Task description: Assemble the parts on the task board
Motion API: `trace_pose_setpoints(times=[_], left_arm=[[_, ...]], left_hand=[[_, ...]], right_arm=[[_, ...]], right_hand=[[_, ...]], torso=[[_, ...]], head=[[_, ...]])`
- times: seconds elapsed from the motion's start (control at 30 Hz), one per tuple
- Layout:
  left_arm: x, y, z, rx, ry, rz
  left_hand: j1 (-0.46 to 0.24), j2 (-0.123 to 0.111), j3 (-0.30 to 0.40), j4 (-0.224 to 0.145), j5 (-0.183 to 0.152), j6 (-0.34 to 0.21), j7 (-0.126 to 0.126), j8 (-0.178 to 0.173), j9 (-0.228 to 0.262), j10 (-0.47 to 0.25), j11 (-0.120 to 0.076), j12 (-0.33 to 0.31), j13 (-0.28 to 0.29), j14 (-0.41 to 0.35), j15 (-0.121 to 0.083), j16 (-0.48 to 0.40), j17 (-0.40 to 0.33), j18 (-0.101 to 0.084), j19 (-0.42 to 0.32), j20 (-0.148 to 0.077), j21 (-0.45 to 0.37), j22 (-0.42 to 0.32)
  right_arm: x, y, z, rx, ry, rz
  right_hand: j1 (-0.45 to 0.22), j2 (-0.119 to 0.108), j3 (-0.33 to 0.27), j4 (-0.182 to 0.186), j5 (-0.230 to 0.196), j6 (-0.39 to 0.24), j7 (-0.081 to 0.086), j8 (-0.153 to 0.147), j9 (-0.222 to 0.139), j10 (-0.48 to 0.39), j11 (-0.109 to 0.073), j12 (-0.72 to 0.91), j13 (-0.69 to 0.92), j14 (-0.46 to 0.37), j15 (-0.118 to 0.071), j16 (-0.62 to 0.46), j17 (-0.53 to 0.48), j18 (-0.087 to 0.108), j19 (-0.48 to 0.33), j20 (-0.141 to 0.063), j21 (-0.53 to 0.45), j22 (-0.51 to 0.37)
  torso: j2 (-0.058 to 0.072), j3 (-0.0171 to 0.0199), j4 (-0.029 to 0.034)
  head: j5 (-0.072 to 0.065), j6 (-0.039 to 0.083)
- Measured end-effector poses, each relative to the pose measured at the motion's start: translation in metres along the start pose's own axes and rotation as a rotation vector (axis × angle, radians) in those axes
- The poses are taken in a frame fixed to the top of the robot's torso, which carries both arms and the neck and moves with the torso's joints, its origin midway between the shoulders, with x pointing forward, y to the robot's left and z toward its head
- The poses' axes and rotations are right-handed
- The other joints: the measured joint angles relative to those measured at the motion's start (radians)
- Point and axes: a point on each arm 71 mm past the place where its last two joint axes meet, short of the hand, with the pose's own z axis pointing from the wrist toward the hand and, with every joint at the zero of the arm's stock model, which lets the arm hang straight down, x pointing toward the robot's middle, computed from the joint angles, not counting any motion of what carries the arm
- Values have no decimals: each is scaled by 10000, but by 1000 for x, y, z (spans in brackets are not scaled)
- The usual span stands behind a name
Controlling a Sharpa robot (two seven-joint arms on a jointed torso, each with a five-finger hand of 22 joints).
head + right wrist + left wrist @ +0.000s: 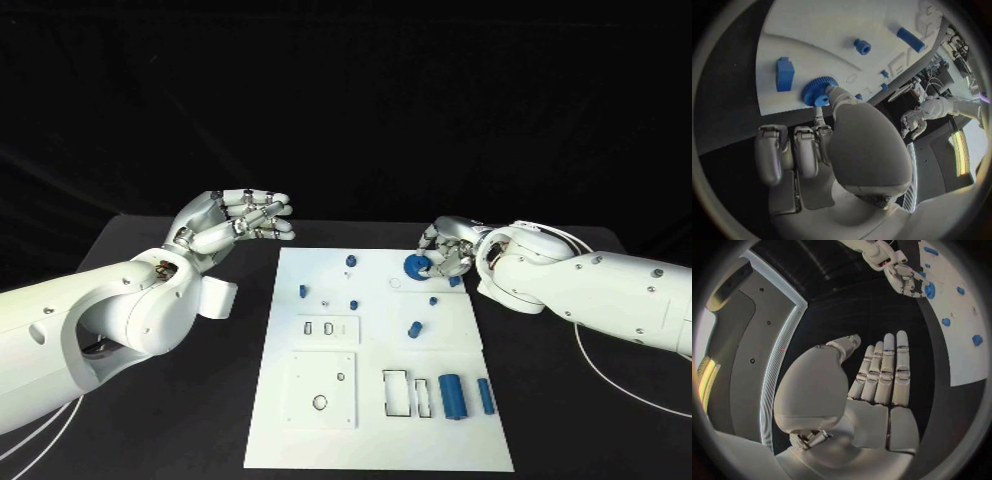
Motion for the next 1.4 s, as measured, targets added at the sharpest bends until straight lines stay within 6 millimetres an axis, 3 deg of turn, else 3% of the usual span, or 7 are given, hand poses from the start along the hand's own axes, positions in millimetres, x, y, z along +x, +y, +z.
trace_pose_setpoints(times=[0.13, 0.33, 0.6, 0.87, 1.07, 1.4], left_arm=[[0, 0, 0, -3, 1, -1], [0, 0, 0, -9, 1, 0], [0, 1, 1, -16, 16, -8], [2, 1, 2, -19, 66, -34], [4, 2, 3, -23, 121, -61], [5, 2, 4, -39, 155, -78]], left_hand=[[0, 0, 0, 0, 0, 0, 0, 0, 0, 0, 0, 0, 0, 0, 0, 0, -1, -1, 0, 0, 0, 0], [0, 0, 0, 0, 0, 0, 0, 0, 0, 0, 0, 0, 8, 0, 0, 0, -1, 0, 0, 0, 0, 0], [0, 0, 0, 0, 0, 0, 0, 0, 0, 0, 0, 0, 8, 0, 0, 0, 15, 0, 0, 0, 39, 0], [0, 0, -1, 0, 0, 0, 0, 0, 0, 0, 0, 0, 7, 0, 0, 0, 15, -1, 0, 0, 39, 0], [0, 0, -1, 1, 0, 0, 0, 0, 0, 0, 0, 0, 6, 0, 0, 0, 26, 0, 0, 0, 39, 0], [0, 0, -1, 0, 0, 0, 0, 0, 0, 0, 0, 0, 5, 0, 0, 0, 26, -1, 0, 0, 39, 0]], right_arm=[[2, 5, -2, -176, -107, -71], [1, 15, -8, -511, -597, -102], [2, 66, -22, -1920, -1441, -302], [10, 109, -17, -2892, -1820, -824], [19, 121, -8, -2947, -1854, -1186], [30, 130, 6, -2749, -1822, -1547]], right_hand=[[-10, -61, 104, 24, -13, 0, 0, 0, 0, 0, 0, 20, 0, -8, -8, 0, 0, 0, 0, 0, 1, 0], [-502, -537, 163, 99, -14, 226, -8, 102, 90, 0, 0, 20, -1, -8, -7, 0, -1, 0, 36, -36, 49, -1], [-881, -523, 78, 122, -14, 325, -70, 51, 170, 0, 0, 19, -2, -8, -7, 0, -2, 0, 36, -36, 109, -2], [-882, -523, 77, 121, -16, 384, -130, 4, 170, -1, 0, 20, -3, -9, -7, -1, -3, 0, 36, -36, 109, 6], [-882, -523, 77, 121, -19, 387, -133, -6, 193, -1, 0, 19, -3, -8, -7, -1, -3, 0, 36, -36, 108, 6], [-881, -524, 76, 121, -37, 404, -153, -62, 193, -1, 1, 19, -4, -9, -6, -1, 4, 0, 36, -35, 108, 4]], torso=[[-2, 0, -3], [-16, -6, -3], [-19, -12, -2], [-13, -18, 6], [-2, -31, 41], [17, -25, 12]], head=[[1, 3], [1, 40], [36, 59], [73, 65], [89, 58], [149, 17]])
